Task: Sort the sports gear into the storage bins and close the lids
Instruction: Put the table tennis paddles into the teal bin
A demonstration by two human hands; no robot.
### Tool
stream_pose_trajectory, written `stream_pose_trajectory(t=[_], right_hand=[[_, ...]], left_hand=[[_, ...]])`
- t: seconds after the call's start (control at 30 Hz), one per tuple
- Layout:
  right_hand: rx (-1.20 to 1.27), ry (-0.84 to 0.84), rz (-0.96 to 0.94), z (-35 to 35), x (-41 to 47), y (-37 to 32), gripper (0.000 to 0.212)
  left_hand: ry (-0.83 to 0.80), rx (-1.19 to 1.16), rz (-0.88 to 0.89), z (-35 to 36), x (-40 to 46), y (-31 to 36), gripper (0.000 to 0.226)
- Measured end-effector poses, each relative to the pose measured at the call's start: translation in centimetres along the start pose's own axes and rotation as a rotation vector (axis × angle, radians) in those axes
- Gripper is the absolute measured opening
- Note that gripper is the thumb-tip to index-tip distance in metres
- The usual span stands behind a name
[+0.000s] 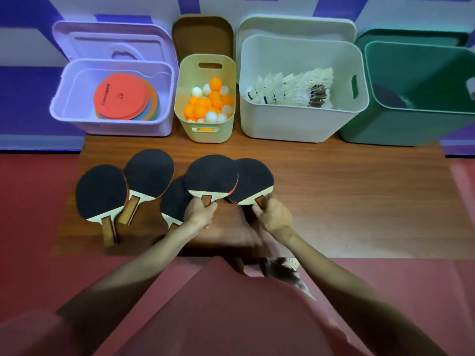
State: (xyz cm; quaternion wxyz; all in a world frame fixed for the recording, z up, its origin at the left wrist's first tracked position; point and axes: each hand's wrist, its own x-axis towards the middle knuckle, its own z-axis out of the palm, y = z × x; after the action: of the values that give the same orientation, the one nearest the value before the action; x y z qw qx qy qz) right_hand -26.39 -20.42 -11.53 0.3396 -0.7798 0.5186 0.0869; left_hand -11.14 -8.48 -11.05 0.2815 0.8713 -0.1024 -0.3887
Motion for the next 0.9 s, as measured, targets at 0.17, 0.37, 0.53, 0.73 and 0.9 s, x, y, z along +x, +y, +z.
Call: stream_pose_trajectory(t=[0.17,0.37,0.53,0.73,0.9], right_hand=[[0.0,0.116,0.076,-4.6,-0.8,5.7,0.041],[0.113,0.296,0.148,-10.3,-2.1,13.7,0.041],[0.24,0.435,0.172,-15.7,-2.5,19.3,0.028],[0.277,0.581,0.169,-23.1,-1.3,25.0,0.029],[0.313,0.678,0.138,-29.4,1.4,28.0,0.027]], left_hand=[[-0.074,0.251,0.195,1.3,-1.5,2.4,0.021],[-0.059,0.309,0.437,5.8,-4.1,8.6,0.024],[-0.066,0.32,0.564,10.2,-6.5,14.6,0.026],[-0.059,0.328,0.666,15.6,-8.1,22.7,0.024],[-0.038,0.242,0.699,19.0,-8.1,29.1,0.024]])
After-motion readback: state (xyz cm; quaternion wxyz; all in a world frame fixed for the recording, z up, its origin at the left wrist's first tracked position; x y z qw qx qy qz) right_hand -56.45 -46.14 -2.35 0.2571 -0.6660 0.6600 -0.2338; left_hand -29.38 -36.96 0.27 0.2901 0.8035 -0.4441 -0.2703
